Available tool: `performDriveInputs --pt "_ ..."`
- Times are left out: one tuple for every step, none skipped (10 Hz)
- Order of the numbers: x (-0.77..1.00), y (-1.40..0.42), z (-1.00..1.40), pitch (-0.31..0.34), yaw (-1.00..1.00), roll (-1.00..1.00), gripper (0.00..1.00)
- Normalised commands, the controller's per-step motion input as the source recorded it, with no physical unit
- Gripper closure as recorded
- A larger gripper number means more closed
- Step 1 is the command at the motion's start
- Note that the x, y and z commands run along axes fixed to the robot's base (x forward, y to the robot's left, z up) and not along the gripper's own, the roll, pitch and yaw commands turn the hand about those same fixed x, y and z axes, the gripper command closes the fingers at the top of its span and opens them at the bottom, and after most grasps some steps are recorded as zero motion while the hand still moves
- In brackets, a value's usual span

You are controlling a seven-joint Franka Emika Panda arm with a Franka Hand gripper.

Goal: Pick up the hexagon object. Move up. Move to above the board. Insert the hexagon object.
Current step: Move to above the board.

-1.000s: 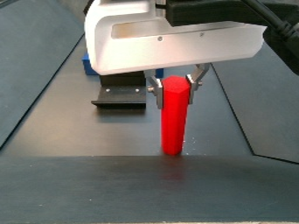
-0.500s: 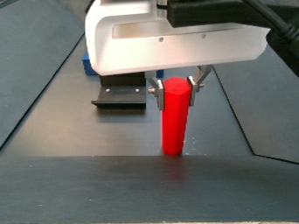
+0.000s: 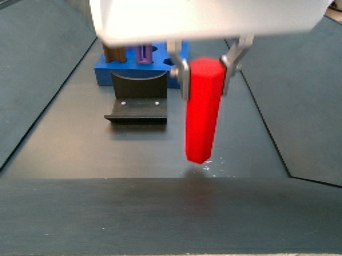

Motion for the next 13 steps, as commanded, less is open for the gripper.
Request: performDriveInputs --pt "0.03 -0.50 1.00 0.009 0.12 -0.16 1.00" --pt "0.04 -0.52 1.00 0.014 0.12 -0.15 1.00" --pt "0.02 -0.41 0.98 0.008 0.11 -0.12 1.00" --pt "0.00 -0.24 0.84 -0.001 0.08 -0.10 1.00" --pt "0.00 -0.13 0.63 0.008 0.05 -0.08 1.00" --pt "0.01 -0.08 0.47 0.025 0.04 -0.08 1.00" --pt "0.02 -0.05 0.32 0.042 0.03 -0.07 1.00" --pt "0.02 -0.03 0.18 0.065 0.03 -0.07 1.00" --pt "-0.04 -1.00 0.18 0.169 -0.78 0.07 1.00" --pt "-0.05 -1.00 0.18 0.148 -0.73 0.08 1.00" --pt "-0.06 -1.00 0.18 0.058 -0.45 0.08 1.00" --pt "-0.06 -1.00 0.18 0.030 -0.33 0.04 1.00" --pt "-0.05 -1.00 0.18 0.032 -0.15 0.03 1.00"
